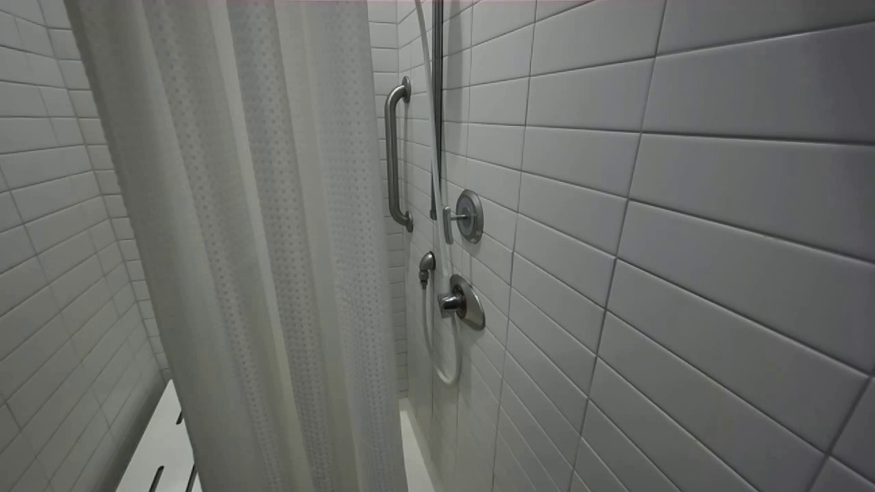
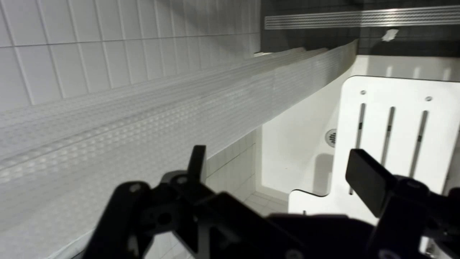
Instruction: Pull the curtain to the left
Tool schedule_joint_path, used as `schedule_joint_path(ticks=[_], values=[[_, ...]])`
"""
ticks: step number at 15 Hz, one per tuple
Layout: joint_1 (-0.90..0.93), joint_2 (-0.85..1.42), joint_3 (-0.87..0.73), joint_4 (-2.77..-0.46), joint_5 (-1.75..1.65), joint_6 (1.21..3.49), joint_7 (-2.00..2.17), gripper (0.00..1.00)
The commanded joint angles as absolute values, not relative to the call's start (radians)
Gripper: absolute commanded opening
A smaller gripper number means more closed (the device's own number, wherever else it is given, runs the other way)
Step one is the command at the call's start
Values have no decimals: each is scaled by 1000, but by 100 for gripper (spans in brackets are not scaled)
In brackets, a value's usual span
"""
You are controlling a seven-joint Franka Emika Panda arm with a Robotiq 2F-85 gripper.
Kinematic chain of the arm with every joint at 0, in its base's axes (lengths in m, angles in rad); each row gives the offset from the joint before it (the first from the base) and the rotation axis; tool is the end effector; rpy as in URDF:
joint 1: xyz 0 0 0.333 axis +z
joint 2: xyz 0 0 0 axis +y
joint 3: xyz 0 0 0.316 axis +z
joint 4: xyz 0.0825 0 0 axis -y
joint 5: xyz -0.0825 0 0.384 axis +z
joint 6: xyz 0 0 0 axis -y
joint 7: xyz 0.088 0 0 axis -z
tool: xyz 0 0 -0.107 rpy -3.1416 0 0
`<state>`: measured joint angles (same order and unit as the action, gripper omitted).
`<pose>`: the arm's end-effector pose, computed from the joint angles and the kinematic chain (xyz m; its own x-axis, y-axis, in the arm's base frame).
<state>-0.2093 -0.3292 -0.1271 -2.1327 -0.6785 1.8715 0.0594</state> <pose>0.4244 -0.2057 0.5628 0.9808 -0.1900 0.0436 -0.1801 -0.7971 0.5764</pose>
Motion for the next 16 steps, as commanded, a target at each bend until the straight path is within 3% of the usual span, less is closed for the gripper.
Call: schedule_joint_path(ticks=[1,9,16], values=[[-238,-249,-130,-2064,-876,1918,139,100],[-240,-166,-178,-2008,-1336,1887,201,100],[-236,-178,-225,-2021,-1552,1857,-19,100]])
